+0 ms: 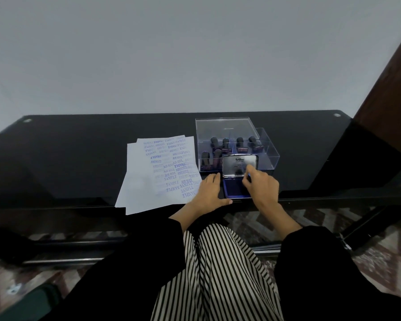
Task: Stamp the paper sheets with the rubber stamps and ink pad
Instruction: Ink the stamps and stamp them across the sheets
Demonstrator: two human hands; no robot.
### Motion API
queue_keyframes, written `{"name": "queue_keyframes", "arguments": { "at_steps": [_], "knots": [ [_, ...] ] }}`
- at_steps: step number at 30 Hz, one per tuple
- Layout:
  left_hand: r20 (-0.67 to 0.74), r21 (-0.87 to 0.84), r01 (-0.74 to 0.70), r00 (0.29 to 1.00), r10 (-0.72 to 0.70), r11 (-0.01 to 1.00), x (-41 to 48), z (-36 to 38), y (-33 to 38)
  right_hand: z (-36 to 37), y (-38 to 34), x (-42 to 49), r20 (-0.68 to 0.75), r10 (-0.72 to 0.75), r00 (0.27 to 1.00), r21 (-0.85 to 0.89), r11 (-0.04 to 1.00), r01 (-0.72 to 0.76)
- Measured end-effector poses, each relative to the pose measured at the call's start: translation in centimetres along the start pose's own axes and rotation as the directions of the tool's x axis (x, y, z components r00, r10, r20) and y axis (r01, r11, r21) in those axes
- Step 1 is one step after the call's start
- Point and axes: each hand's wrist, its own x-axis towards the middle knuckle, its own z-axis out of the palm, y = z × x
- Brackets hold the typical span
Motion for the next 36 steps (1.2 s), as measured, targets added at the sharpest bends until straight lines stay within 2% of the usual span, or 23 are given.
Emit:
{"name": "queue_keyframes", "arguments": {
  "at_steps": [2, 6, 9, 13, 16, 23, 28, 33, 36],
  "knots": [
    [0.016, -0.065, -0.002, 1.0, 0.003, 0.998, -0.7, -1.5, -0.3, -0.8, -0.3, 0.1, 0.004, 0.0, 1.0, -0.023, 1.0, 0.0],
    [0.01, -0.074, -0.043, 0.999, 0.043, 0.996, -2.6, -4.8, -2.7, -1.8, -2.9, 0.2, -0.105, -0.012, 0.994, 0.145, 0.989, 0.027],
    [-0.042, -0.074, -0.024, 0.999, 0.021, 0.997, -3.9, -7.1, -5.3, -2.4, -6.1, 0.8, -0.059, -0.05, 0.997, 0.213, 0.975, 0.062],
    [-0.18, -0.109, 0.075, 0.979, -0.094, 0.991, -5.0, -8.7, -8.5, -2.2, -10.5, 1.0, 0.02, -0.129, 0.991, 0.263, 0.957, 0.119],
    [-0.231, -0.08, 0.131, 0.962, -0.146, 0.988, -5.2, -8.8, -10.5, -1.4, -13.2, 0.9, 0.085, -0.188, 0.978, 0.3, 0.941, 0.155],
    [-0.271, 0.008, 0.176, 0.948, -0.167, 0.984, -4.6, -6.5, -13.1, 1.1, -15.9, 1.0, 0.165, -0.285, 0.944, 0.262, 0.936, 0.237],
    [-0.25, 0.117, 0.214, 0.951, -0.179, 0.97, -4.2, -5.6, -13.7, 2.1, -16.1, 0.9, 0.189, -0.37, 0.909, 0.273, 0.91, 0.313],
    [-0.214, 0.229, 0.229, 0.96, -0.181, 0.946, -4.2, -4.8, -14.4, 2.9, -16.7, 0.5, 0.229, -0.408, 0.884, 0.235, 0.904, 0.357],
    [-0.216, 0.235, 0.226, 0.96, -0.176, 0.945, -4.2, -4.8, -14.5, 3.4, -16.9, 0.3, 0.203, -0.397, 0.895, 0.211, 0.91, 0.356]
  ]
}}
